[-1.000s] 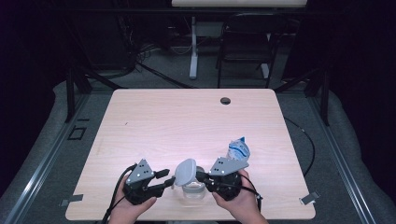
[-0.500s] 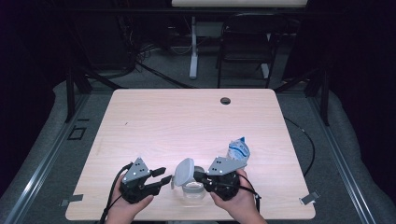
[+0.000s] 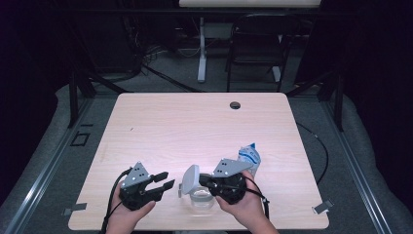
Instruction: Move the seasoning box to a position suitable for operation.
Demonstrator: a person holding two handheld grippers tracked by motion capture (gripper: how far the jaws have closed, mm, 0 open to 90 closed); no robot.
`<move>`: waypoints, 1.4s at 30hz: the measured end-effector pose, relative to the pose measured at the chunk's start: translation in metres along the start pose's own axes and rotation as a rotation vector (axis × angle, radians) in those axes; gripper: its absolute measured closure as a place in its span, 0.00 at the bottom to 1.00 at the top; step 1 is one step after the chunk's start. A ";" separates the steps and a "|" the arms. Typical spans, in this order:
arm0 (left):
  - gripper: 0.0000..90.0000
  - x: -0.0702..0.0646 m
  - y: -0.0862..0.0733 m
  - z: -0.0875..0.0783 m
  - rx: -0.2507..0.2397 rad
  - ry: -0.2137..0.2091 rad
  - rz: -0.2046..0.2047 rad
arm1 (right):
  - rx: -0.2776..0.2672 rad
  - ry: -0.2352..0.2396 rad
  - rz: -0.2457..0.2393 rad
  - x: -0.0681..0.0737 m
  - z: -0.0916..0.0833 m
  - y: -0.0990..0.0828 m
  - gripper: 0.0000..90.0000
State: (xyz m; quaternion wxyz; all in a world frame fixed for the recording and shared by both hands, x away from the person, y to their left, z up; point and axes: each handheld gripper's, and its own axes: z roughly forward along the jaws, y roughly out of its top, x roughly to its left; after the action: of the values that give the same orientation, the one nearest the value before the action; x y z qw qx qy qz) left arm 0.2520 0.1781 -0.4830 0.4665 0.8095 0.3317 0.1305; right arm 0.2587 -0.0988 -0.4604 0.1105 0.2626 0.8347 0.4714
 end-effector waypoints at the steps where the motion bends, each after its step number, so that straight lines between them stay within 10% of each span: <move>1: 0.69 0.000 0.000 0.000 0.001 0.000 0.001 | 0.002 0.001 0.000 0.000 0.000 0.001 0.99; 42: 0.69 0.002 0.001 -0.002 -0.013 0.008 -0.008 | 0.004 0.017 -0.026 0.009 0.005 0.016 0.96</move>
State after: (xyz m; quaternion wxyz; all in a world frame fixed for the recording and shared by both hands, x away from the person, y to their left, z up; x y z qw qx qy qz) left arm 0.2526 0.1806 -0.4816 0.4709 0.8047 0.3358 0.1339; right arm 0.2588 -0.0834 -0.4494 0.1089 0.2480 0.8398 0.4706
